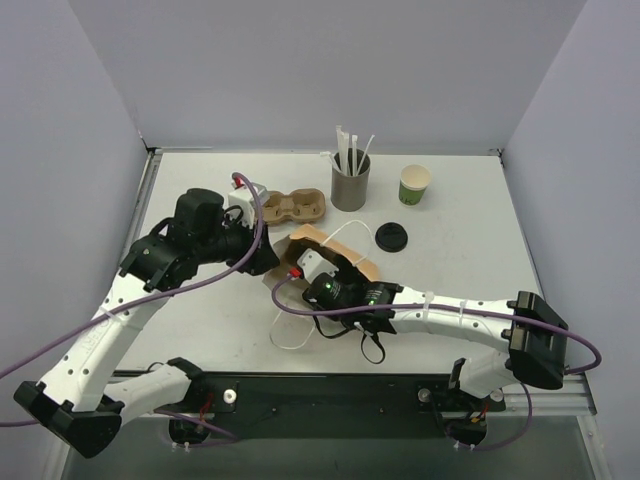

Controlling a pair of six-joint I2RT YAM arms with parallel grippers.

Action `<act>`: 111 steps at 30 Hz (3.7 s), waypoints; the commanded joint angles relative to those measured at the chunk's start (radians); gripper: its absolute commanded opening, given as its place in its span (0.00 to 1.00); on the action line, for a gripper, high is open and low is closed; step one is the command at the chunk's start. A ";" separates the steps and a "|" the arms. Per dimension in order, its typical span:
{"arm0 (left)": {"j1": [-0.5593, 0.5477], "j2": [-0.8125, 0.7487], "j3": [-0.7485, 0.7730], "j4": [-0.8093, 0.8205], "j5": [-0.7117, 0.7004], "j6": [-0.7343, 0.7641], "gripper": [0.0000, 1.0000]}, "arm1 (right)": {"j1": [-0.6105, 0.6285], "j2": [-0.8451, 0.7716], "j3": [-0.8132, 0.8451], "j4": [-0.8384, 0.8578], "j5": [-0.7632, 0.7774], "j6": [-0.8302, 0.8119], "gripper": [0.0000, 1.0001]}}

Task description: Pack the takeout coffee

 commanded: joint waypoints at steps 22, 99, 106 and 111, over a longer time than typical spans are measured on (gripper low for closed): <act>-0.127 0.012 -0.005 -0.105 -0.228 0.003 0.00 | 0.001 0.031 0.049 -0.037 0.172 -0.080 0.49; -0.026 0.141 0.198 -0.110 -0.157 -0.123 0.02 | -0.224 0.321 0.450 -0.309 -0.210 0.211 0.47; 0.002 0.180 0.216 -0.096 -0.200 -0.124 0.00 | -0.232 0.283 0.405 -0.261 -0.274 0.190 0.47; 0.063 0.232 0.277 -0.091 -0.206 -0.088 0.00 | -0.229 0.255 0.420 -0.312 -0.305 0.199 0.47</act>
